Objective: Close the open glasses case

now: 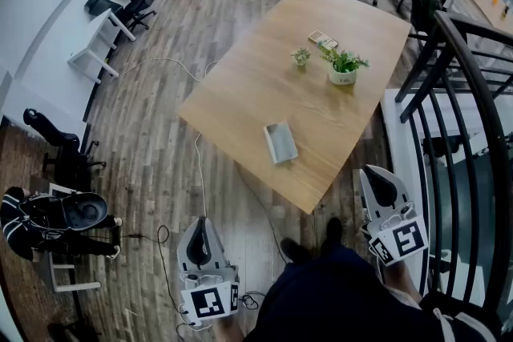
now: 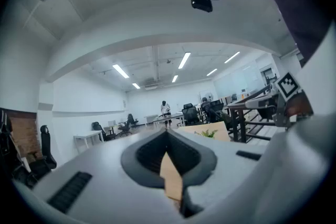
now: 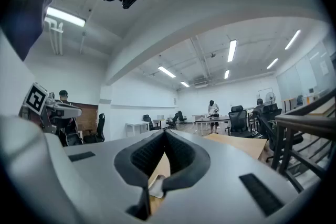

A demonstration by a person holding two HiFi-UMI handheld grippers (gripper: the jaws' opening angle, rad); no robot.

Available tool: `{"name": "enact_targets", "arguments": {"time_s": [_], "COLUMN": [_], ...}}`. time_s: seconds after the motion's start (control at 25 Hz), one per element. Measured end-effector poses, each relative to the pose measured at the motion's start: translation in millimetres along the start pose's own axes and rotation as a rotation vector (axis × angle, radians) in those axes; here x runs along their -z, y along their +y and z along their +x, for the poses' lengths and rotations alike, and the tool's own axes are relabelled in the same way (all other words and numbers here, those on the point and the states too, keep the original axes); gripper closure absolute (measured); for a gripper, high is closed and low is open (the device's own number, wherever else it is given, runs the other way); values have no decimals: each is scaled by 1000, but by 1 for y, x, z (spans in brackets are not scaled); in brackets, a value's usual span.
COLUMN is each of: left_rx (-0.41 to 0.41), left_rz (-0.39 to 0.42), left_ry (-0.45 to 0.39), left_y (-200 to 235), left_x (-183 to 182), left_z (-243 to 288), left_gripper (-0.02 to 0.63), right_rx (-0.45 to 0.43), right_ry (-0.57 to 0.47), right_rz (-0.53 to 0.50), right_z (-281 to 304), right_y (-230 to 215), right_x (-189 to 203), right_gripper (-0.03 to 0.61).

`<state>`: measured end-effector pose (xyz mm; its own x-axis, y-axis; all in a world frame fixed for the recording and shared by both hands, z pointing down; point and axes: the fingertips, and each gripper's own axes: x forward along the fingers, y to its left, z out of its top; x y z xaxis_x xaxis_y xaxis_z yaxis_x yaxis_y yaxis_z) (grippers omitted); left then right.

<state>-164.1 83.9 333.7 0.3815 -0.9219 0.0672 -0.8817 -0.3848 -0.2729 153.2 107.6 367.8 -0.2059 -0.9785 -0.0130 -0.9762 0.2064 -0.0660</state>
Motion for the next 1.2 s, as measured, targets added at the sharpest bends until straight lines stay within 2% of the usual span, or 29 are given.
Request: {"name": "enact_targets", "arguments": {"time_s": [0.12, 0.28, 0.52, 0.88, 1.08, 1.2], "left_rx": [22, 10, -4, 27, 82, 154], "left_rz": [45, 9, 10, -24, -91, -131], "left_ry": [14, 0, 30, 72, 60, 24], "left_y": [-26, -42, -72, -86, -83, -77], "left_x": [0, -8, -13, -4, 21, 26], "left_z": [12, 24, 42, 66, 99, 127], "left_gripper": [615, 615, 615, 615, 615, 615], "right_rx": [-10, -25, -48, 11, 61, 86], "right_ry": [10, 17, 45, 70, 73, 74], "right_rz": [-13, -13, -17, 67, 62, 40], "right_z": [-3, -8, -14, -13, 2, 18], "right_y": [-12, -28, -66, -105, -108, -100], "right_x": [5, 7, 16, 37, 41, 35], "right_gripper": [565, 565, 565, 565, 565, 564]}}
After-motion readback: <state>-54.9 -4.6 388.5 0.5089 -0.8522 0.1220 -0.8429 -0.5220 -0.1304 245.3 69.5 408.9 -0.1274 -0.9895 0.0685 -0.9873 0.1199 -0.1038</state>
